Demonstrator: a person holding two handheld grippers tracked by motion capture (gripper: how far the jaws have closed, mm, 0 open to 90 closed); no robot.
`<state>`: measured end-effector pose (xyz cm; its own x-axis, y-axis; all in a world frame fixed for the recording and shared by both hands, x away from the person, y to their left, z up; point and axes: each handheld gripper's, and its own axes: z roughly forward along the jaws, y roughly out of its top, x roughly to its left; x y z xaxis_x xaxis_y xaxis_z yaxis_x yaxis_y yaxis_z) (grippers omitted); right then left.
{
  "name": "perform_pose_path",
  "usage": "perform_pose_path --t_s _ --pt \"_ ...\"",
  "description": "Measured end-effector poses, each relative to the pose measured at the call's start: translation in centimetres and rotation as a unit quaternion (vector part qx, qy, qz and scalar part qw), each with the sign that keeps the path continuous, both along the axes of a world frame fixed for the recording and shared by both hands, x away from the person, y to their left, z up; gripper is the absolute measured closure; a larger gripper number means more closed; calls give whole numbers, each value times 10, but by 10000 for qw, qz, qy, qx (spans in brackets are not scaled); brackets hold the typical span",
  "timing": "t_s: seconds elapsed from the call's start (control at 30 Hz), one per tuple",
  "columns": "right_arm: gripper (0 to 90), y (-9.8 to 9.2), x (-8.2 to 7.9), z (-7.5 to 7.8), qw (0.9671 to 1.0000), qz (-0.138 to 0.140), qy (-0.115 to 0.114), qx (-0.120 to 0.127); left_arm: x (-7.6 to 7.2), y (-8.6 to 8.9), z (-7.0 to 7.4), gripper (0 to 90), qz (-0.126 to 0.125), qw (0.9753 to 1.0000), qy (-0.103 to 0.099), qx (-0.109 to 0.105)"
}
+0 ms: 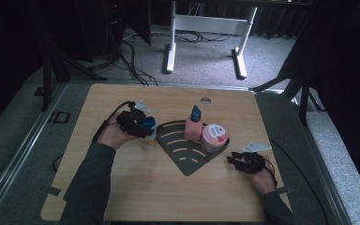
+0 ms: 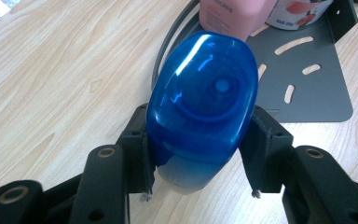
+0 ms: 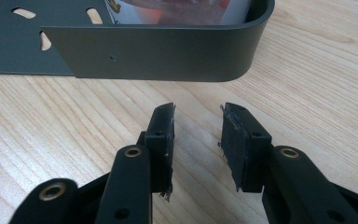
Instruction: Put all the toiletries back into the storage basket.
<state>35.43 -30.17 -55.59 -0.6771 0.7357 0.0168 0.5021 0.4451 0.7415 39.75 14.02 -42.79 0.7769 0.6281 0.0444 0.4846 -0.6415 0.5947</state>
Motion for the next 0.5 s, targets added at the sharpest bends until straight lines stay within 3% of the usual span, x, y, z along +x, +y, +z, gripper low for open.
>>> perform_pose_path --t_s 0.5 --pt "638 0 0 0 10000 8 3 8 8 -8 -3 501 -111 9997 58 210"
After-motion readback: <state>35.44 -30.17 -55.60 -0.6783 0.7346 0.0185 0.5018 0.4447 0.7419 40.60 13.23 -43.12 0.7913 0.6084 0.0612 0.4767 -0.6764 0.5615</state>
